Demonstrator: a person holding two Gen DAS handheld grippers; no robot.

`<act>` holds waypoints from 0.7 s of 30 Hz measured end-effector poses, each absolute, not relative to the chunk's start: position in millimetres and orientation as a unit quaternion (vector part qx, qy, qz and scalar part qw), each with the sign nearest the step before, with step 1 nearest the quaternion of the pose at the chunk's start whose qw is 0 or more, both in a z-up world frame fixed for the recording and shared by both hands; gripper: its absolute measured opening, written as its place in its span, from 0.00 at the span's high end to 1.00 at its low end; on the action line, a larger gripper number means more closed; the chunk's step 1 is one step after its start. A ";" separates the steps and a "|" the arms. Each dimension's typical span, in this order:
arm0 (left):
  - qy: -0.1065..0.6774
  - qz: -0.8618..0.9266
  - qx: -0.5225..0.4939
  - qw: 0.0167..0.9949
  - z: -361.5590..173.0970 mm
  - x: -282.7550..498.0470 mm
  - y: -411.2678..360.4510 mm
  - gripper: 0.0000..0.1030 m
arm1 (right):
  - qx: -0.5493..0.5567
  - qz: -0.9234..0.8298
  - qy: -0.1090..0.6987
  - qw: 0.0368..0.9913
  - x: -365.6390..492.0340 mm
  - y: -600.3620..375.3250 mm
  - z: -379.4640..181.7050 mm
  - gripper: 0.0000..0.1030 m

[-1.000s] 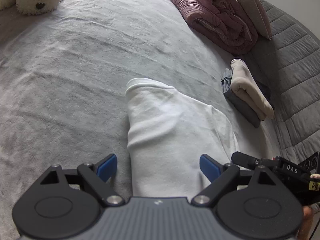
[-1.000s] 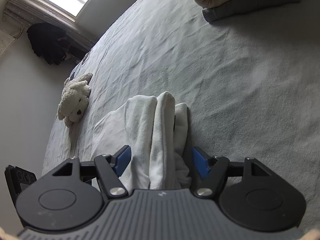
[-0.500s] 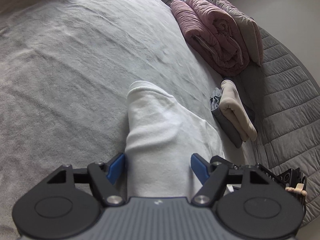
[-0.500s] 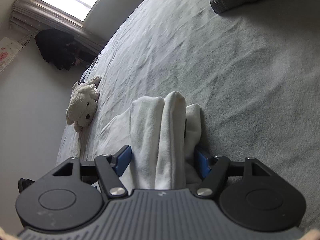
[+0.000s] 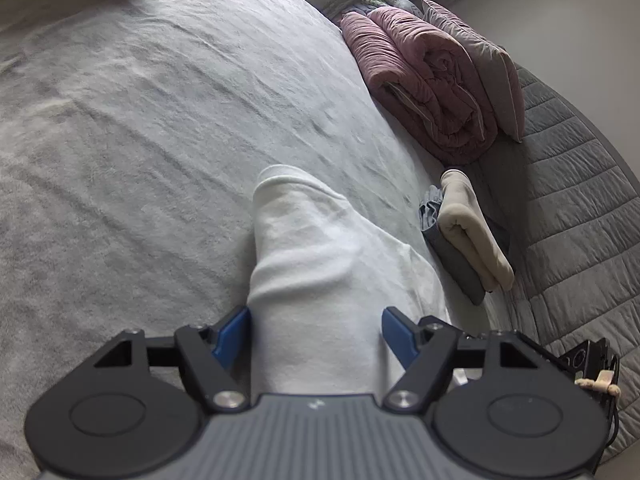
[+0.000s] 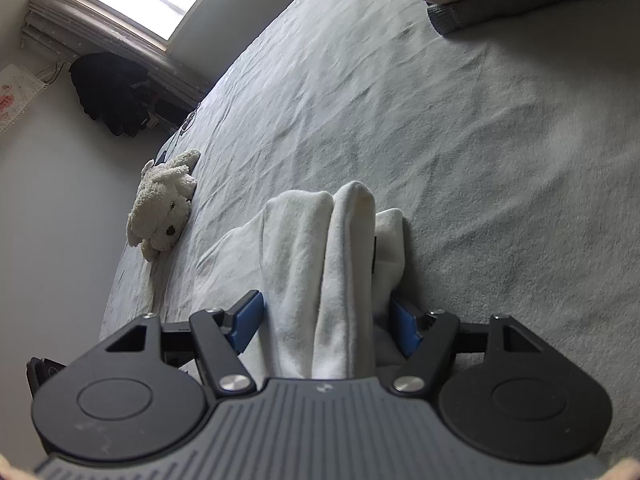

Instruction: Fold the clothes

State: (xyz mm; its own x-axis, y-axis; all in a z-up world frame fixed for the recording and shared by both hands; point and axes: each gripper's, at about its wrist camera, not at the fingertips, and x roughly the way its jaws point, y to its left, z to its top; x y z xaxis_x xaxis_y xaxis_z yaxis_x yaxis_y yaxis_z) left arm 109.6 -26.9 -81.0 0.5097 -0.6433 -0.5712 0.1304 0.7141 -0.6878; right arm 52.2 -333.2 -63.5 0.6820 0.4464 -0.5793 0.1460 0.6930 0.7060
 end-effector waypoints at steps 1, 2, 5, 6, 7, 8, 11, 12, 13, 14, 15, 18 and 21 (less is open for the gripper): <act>0.434 -0.230 -0.297 0.819 -81.4 108.9 -27.3 0.38 | 0.383 0.090 0.386 0.834 51.9 -332.8 -64.6 0.35; 0.433 -0.222 -0.299 0.821 -81.1 108.1 -27.5 0.41 | 0.385 0.091 0.384 0.835 51.6 -332.4 -65.5 0.42; 0.424 -0.215 -0.298 0.828 -74.7 104.5 -30.0 0.55 | 0.397 0.094 0.376 0.832 49.6 -333.3 -65.5 0.54; 0.420 -0.215 -0.296 0.831 -71.5 103.3 -31.3 0.58 | 0.399 0.097 0.372 0.833 48.8 -333.8 -62.8 0.55; 0.416 -0.214 -0.294 0.833 -67.8 102.4 -32.7 0.58 | 0.401 0.099 0.368 0.833 48.0 -334.2 -60.2 0.56; 0.412 -0.214 -0.294 0.836 -64.3 102.4 -33.9 0.60 | 0.402 0.101 0.364 0.834 46.8 -334.9 -57.8 0.57; 0.398 -0.218 -0.301 0.839 -52.4 104.8 -38.6 0.63 | 0.414 0.099 0.348 0.835 42.6 -339.8 -50.7 0.58; 0.395 -0.221 -0.304 0.838 -48.0 106.3 -41.1 0.64 | 0.419 0.097 0.342 0.836 41.3 -342.5 -47.7 0.58; 0.392 -0.223 -0.305 0.839 -43.1 108.1 -44.8 0.64 | 0.423 0.093 0.337 0.836 40.3 -346.4 -43.6 0.58; 0.390 -0.226 -0.303 0.840 -37.9 110.1 -49.6 0.64 | 0.428 0.089 0.332 0.836 39.2 -350.4 -39.4 0.58; 0.388 -0.230 -0.299 0.841 -33.3 112.5 -55.1 0.64 | 0.432 0.085 0.326 0.837 38.8 -354.2 -34.8 0.58; 0.378 -0.249 -0.281 0.847 -11.2 125.1 -76.2 0.64 | 0.434 0.077 0.305 0.844 42.7 -365.9 -17.2 0.58; 0.366 -0.265 -0.264 0.852 9.8 138.2 -99.7 0.64 | 0.432 0.070 0.289 0.852 51.7 -382.4 0.2 0.58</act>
